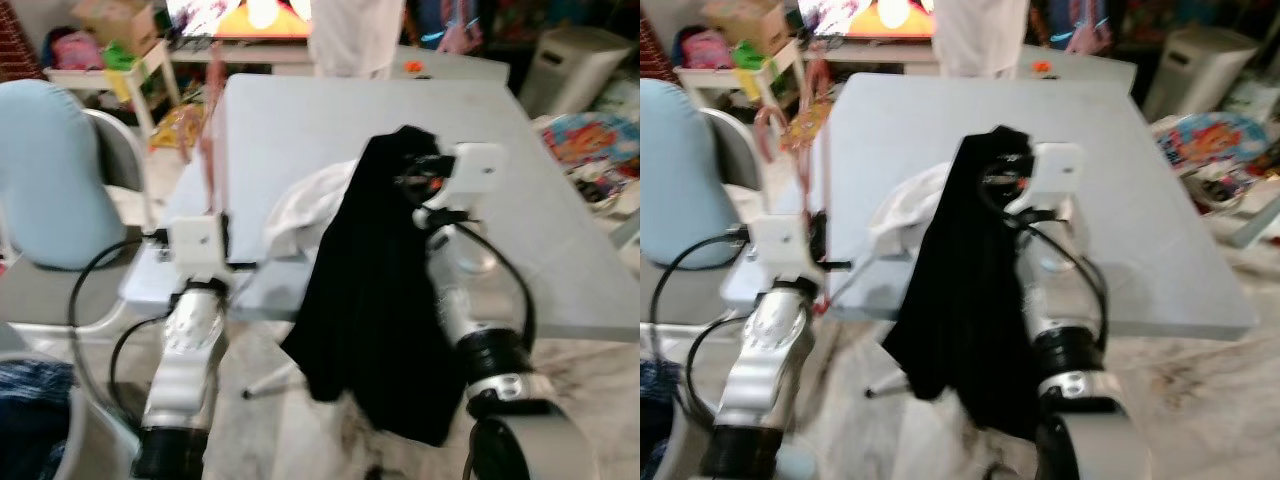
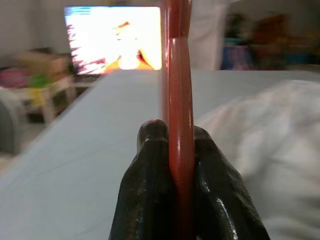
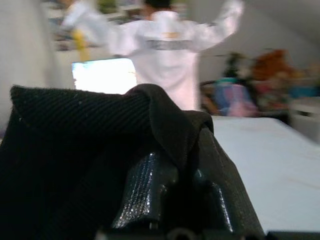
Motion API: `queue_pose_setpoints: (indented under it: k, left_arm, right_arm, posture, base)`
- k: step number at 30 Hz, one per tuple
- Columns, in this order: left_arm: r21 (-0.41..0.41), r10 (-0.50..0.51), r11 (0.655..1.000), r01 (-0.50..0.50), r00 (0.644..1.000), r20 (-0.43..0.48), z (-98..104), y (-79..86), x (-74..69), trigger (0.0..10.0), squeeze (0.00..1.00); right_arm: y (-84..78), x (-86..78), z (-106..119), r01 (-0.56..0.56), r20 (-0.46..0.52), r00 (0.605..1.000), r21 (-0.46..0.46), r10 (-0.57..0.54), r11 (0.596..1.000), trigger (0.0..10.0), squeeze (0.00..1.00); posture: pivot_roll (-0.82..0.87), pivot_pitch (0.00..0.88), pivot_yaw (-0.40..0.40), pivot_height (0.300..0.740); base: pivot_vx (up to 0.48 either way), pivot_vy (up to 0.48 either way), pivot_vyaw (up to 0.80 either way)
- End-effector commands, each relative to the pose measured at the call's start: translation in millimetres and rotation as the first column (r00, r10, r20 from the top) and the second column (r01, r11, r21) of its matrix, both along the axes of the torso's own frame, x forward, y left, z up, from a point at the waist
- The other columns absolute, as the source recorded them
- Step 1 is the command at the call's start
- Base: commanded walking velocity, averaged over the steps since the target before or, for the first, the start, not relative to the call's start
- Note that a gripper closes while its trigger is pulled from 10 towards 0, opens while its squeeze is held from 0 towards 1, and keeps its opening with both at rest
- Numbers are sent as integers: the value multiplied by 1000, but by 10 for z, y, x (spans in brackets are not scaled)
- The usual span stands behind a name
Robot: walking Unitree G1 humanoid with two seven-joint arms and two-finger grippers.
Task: Hang hanger
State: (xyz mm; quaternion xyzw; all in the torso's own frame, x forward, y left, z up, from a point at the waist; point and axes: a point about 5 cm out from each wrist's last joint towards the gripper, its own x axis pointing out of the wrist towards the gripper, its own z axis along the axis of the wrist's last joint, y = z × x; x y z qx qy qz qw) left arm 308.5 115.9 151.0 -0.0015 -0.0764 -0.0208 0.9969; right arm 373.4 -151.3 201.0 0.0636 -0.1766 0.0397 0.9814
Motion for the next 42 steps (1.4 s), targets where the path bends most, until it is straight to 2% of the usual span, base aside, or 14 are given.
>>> queue_pose_setpoints:
  k: [1,6,10,20,23,26,29,34,42]
  left_arm:
    - [29,40,999,-40,999,0,-25,124,-33,10000,0]
    - [23,46,999,-46,999,-6,-54,125,-60,10000,0]
    - [18,54,998,-54,999,-7,-65,117,-68,10000,0]
    - [-14,40,999,-40,999,-2,-52,98,-35,10000,0]
    - [2,33,999,-33,999,-5,-46,90,-18,10000,0]
    - [-8,54,998,-54,999,-6,-37,146,-11,10000,0]
    - [3,74,997,-74,997,-34,-110,194,-32,10000,0]
    - [-24,62,998,-62,998,-19,-87,157,-37,10000,0]
    - [-13,57,998,-58,998,-35,-121,127,-35,10000,0]
  right_arm:
    - [127,33,148,-38,47,998,14,37,999,0,0]
    - [130,109,302,-61,74,995,-13,61,998,0,0]
    - [99,129,342,-62,78,995,-23,63,998,0,0]
    - [94,92,229,-58,61,996,-15,59,998,0,0]
    - [75,94,217,-53,55,997,-14,54,999,0,0]
    - [49,111,232,-50,52,997,-22,51,999,0,0]
    - [19,108,200,-44,44,998,-27,46,999,0,0]
    - [-3,89,163,-28,41,999,-15,28,1000,0,0]
    - [21,84,143,-33,38,999,-18,34,999,0,0]
  posture:
    - [66,54,-21,740]
    - [67,52,-30,740]
    - [64,46,-39,740]
    - [44,40,-31,740]
    - [45,61,-38,740]
    - [49,56,-40,740]
    - [49,66,-36,740]
    - [49,56,-33,740]
    - [40,59,-31,740]
  base:
    - [0,0,0]
    - [0,0,0]
    - [0,0,0]
    - [0,0,0]
    - [0,0,0]
    - [0,0,0]
    - [0,0,0]
    - [100,0,0]
    - [0,0,0]
